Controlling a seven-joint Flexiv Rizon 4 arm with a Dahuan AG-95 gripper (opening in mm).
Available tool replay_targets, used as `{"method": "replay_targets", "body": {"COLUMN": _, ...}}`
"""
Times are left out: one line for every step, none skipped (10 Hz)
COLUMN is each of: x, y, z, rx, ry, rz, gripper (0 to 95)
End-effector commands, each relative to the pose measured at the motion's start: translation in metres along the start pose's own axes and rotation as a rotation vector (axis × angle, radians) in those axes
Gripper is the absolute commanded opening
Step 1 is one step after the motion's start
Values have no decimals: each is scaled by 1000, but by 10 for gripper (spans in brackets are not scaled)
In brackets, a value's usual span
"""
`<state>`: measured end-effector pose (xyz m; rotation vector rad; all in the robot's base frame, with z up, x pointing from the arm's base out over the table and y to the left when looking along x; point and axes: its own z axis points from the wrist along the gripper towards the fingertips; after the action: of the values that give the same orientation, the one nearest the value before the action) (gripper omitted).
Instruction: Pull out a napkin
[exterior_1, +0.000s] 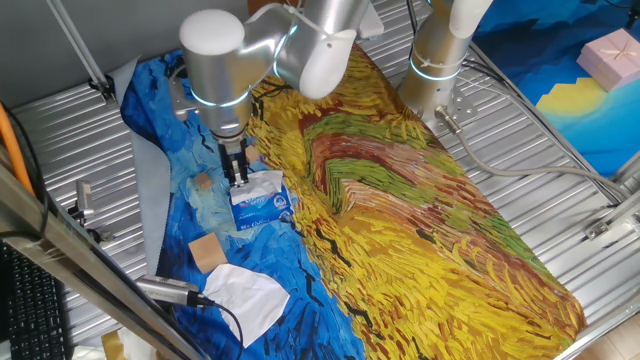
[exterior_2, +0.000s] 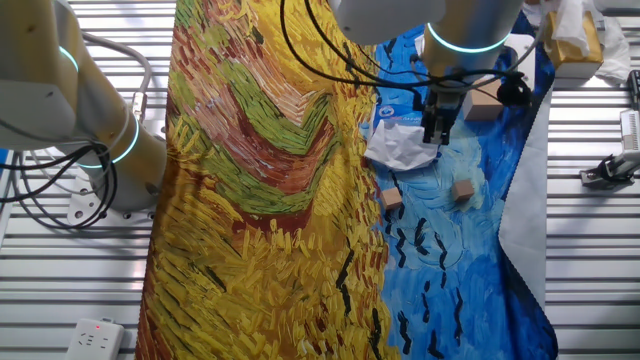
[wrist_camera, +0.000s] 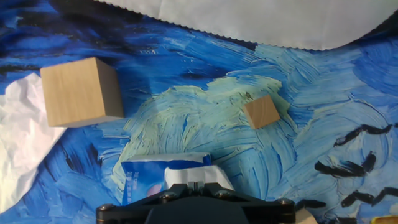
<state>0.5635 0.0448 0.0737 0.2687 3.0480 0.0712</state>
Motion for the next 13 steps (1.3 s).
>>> {"method": "replay_targets", "body": {"x": -1, "y": 1, "z": -1, "rx": -6, "ry": -16, "rz": -5, "gripper": 0}}
{"method": "replay_targets", "body": {"x": -5, "y": 4, "z": 0, "rx": -8, "ry": -24, "rz": 0, "gripper": 0}}
{"method": "replay_targets", "body": {"x": -9, "y": 7, "z": 0, "rx": -11, "ry": -26, "rz": 12, "gripper": 0}}
{"method": "replay_targets", "body": {"x": -10, "y": 8, "z": 0, "rx": -11, "ry": -26, "rz": 16, "gripper": 0}}
{"method": "replay_targets", "body": {"x": -11, "y": 8, "z": -1, "rx": -17, "ry": -25, "rz": 20, "gripper": 0}}
{"method": "replay_targets", "body": {"x": -10, "y": 8, "z": -1, "rx": -18, "ry": -23, "rz": 22, "gripper": 0}}
{"method": "replay_targets", "body": {"x": -10, "y": 9, "z": 0, "rx": -19, "ry": -25, "rz": 27, "gripper": 0}}
{"method": "replay_targets", "body": {"x": -9, "y": 10, "z": 0, "rx": -22, "ry": -27, "rz": 34, "gripper": 0}}
{"method": "replay_targets", "body": {"x": -8, "y": 13, "z": 0, "rx": -23, "ry": -26, "rz": 40, "gripper": 0}}
{"method": "replay_targets", "body": {"x": -7, "y": 14, "z": 0, "rx": -23, "ry": -26, "rz": 41, "gripper": 0}}
{"method": "replay_targets", "body": {"x": -7, "y": 14, "z": 0, "rx": -28, "ry": -25, "rz": 43, "gripper": 0}}
{"method": "replay_targets", "body": {"x": -7, "y": 15, "z": 0, "rx": -31, "ry": -23, "rz": 46, "gripper": 0}}
{"method": "replay_targets", "body": {"x": -8, "y": 15, "z": 0, "rx": -32, "ry": -23, "rz": 46, "gripper": 0}}
